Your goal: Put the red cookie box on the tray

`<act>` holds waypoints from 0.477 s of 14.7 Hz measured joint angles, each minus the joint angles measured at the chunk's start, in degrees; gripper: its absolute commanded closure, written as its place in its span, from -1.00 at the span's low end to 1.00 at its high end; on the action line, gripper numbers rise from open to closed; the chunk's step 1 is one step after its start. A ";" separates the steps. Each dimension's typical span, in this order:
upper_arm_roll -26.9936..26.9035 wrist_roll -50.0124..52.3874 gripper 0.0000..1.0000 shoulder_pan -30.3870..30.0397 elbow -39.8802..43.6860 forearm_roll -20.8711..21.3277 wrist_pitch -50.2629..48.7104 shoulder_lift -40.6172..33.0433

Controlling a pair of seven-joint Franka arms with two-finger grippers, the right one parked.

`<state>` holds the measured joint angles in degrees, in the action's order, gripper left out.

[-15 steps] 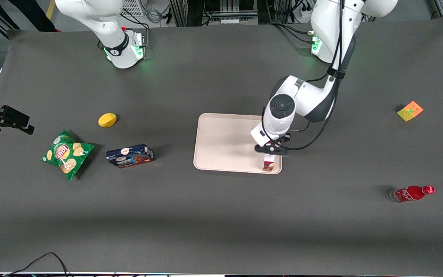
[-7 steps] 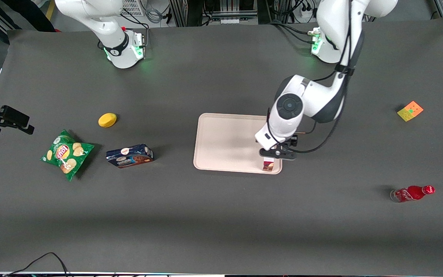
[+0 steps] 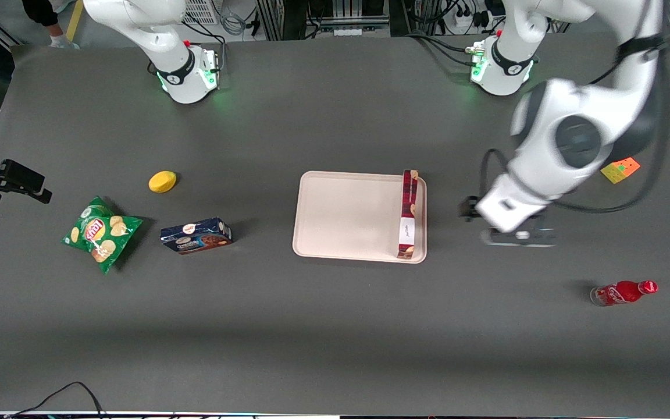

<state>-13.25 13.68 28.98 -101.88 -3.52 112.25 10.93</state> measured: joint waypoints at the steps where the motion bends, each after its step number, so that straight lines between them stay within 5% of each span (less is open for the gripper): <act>1: -0.39 -0.47 -1.00 -2.02 0.00 -0.02 -0.72 -2.07; 7: -0.73 -5.20 -1.00 -10.45 0.07 -0.02 -8.19 -13.01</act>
<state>-13.98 8.48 18.54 -101.81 -3.54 104.06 -2.08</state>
